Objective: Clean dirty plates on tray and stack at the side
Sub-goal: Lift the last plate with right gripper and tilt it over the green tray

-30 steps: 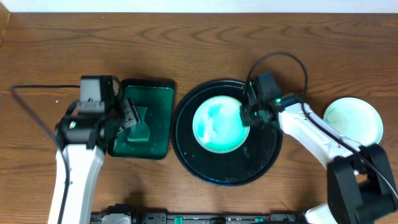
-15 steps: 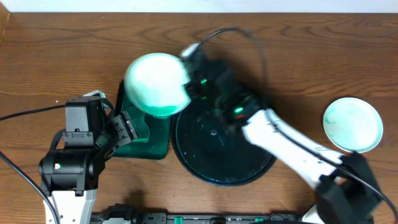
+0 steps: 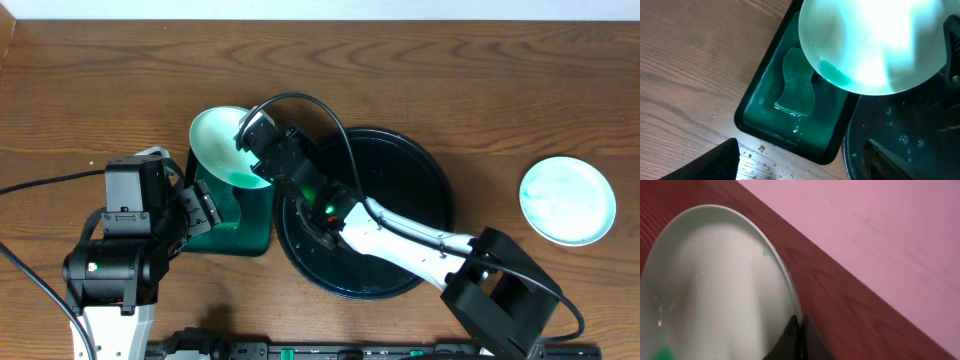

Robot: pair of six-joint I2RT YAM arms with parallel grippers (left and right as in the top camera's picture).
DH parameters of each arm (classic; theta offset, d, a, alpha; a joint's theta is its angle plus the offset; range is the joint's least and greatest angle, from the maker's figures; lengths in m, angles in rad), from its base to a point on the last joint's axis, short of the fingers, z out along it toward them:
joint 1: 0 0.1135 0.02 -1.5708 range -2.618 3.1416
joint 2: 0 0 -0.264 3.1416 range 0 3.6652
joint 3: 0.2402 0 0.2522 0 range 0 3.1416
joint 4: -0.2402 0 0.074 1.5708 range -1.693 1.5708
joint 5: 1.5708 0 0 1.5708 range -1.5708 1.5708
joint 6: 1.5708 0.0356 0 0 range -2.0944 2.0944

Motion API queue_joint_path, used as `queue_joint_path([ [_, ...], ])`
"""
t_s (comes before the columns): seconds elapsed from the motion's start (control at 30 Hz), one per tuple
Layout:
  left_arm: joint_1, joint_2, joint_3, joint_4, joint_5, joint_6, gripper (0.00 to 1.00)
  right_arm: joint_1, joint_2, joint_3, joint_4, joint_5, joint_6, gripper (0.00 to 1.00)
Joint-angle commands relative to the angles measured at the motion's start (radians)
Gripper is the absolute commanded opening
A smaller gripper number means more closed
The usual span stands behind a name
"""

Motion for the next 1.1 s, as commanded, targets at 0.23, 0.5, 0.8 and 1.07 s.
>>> queue_joint_path([
  [0.23,0.002,0.004,0.02,-0.003,-0.002,-0.002,0.79,0.014,-0.137,0.009,0.003,0.037,-0.096,0.01],
  [0.5,0.002,0.004,0.02,-0.003,-0.002,-0.002,0.79,0.026,-0.142,0.009,0.0,0.038,-0.167,0.01],
  [0.8,0.002,0.004,0.02,-0.003,-0.002,-0.002,0.79,0.029,-0.142,0.009,0.008,0.038,-0.209,0.01],
  [1.07,0.002,0.004,0.02,-0.003,-0.002,-0.002,0.79,0.029,-0.142,0.009,0.016,0.038,-0.22,0.01],
])
